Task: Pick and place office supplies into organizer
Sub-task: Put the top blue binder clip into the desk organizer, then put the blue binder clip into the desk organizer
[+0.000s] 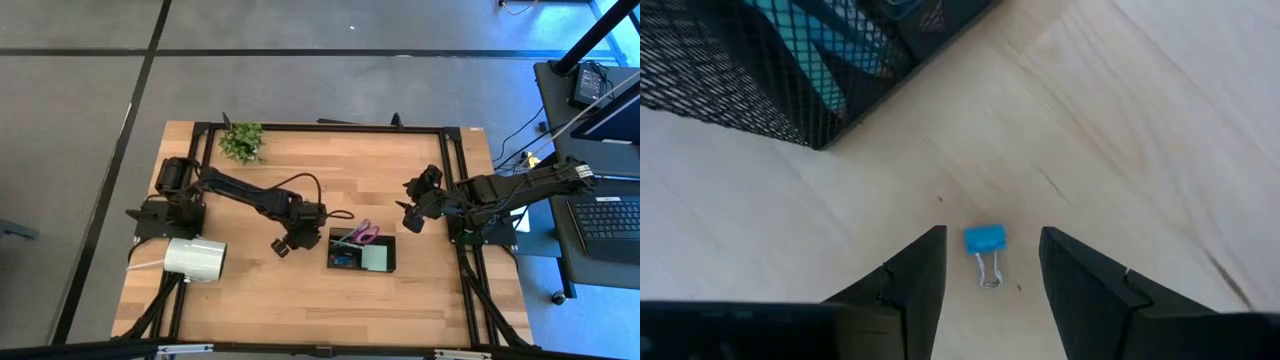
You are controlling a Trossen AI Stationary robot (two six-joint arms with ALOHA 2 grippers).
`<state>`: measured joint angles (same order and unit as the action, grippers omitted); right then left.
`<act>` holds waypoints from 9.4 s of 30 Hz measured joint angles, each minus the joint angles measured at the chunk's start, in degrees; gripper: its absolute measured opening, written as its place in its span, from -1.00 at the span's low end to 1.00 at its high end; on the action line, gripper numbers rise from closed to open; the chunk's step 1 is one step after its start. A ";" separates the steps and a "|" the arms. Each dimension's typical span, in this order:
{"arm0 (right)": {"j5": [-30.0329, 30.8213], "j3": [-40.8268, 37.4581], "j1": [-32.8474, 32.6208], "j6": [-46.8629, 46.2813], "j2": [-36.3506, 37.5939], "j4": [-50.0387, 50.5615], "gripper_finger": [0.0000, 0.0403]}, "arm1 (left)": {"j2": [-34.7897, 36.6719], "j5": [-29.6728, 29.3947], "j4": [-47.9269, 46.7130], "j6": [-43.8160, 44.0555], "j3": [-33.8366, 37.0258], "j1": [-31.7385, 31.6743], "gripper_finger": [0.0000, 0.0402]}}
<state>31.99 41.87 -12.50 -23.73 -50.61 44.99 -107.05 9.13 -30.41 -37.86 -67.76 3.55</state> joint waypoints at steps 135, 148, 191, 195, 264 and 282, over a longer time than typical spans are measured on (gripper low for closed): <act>-0.24 0.00 -0.01 3.01 0.00 -0.41 0.33 | -3.43 -14.57 27.63 -1.77 -0.03 11.30 -0.50; -0.24 0.00 -0.01 3.06 0.00 -0.37 0.33 | 2.07 -11.72 19.33 12.62 -0.03 10.95 -0.48; 9.53 0.00 0.00 1.66 0.01 -0.61 0.33 | 3.10 -16.34 -2.14 63.77 -0.01 -16.30 -0.16; 9.53 0.00 -0.01 1.70 0.02 -0.59 0.33 | 1.08 -16.50 -1.52 65.51 -0.01 -16.32 -0.16; 9.49 0.00 0.01 3.23 0.02 -0.35 0.33 | -5.20 -16.04 -2.80 68.62 -0.84 -13.81 -0.43; 9.46 0.00 -0.01 3.23 0.02 -0.33 0.33 | -5.18 -15.85 -2.93 68.64 -0.81 -13.75 -0.66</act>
<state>41.45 41.87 -12.51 -20.49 -50.59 44.66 -112.22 -6.72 -33.34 30.78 -68.58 -10.20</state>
